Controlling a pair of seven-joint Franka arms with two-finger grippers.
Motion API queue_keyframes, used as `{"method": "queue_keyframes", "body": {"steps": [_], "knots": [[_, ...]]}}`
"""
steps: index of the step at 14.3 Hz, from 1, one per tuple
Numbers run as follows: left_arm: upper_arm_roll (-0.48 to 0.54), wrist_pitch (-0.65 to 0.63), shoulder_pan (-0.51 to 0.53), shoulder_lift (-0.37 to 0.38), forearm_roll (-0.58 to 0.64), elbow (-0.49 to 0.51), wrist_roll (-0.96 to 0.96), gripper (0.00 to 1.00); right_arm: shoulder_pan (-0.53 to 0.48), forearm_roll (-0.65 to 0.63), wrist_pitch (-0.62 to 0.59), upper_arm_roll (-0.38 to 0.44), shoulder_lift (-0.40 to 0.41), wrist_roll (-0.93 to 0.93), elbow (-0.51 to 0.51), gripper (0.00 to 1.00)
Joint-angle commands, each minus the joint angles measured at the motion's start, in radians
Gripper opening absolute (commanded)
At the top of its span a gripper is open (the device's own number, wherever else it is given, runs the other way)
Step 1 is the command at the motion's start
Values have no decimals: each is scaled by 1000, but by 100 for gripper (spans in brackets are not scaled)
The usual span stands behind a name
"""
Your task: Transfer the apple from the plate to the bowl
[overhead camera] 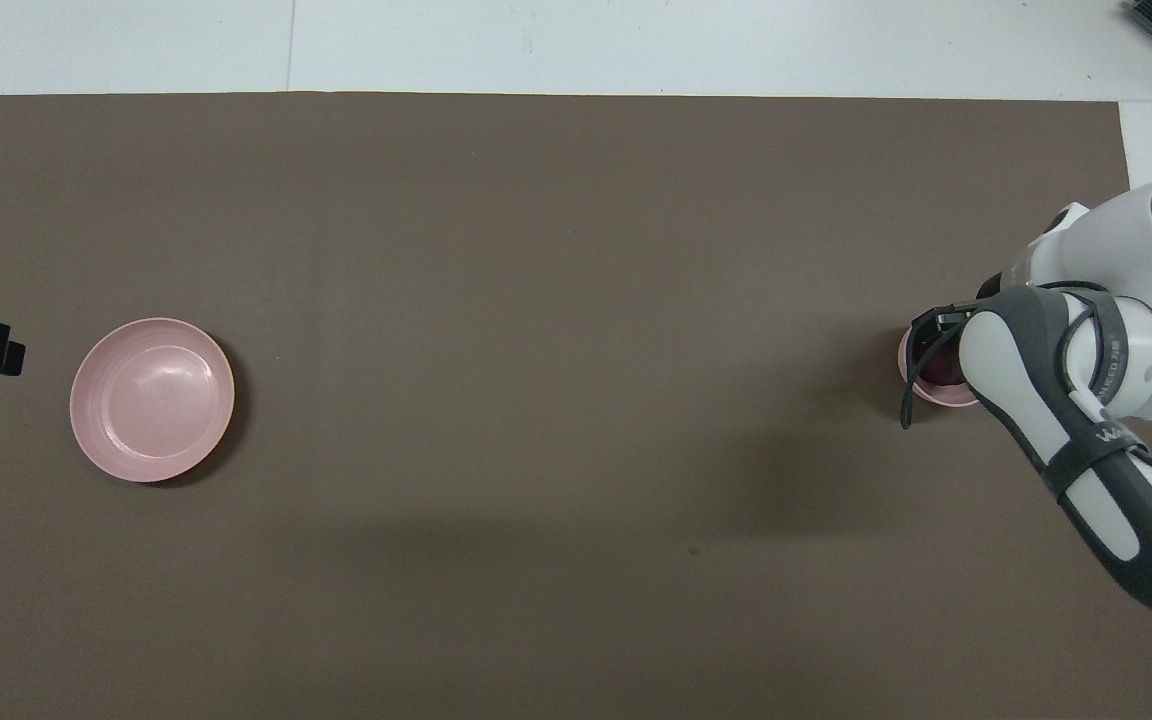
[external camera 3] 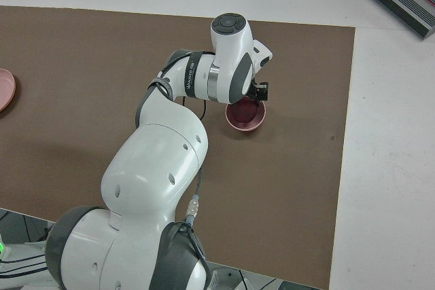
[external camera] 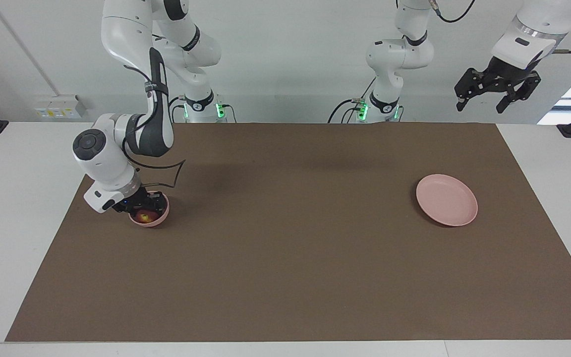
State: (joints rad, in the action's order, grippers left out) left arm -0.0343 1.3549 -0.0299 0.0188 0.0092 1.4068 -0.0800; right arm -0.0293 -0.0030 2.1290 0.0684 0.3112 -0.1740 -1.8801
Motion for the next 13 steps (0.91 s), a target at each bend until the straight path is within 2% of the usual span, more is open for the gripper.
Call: {"method": "queue_keyframes", "body": {"steps": [1, 7, 13], "knots": [[-4, 10, 11, 29, 11, 34, -18, 100, -6, -11, 9, -7, -3, -5, -5, 68], [-4, 10, 10, 29, 11, 32, -17, 100, -6, -11, 9, -7, -3, -7, -5, 100], [-4, 10, 10, 29, 11, 34, -17, 100, -6, -11, 6, -7, -3, -5, -1, 100]]}}
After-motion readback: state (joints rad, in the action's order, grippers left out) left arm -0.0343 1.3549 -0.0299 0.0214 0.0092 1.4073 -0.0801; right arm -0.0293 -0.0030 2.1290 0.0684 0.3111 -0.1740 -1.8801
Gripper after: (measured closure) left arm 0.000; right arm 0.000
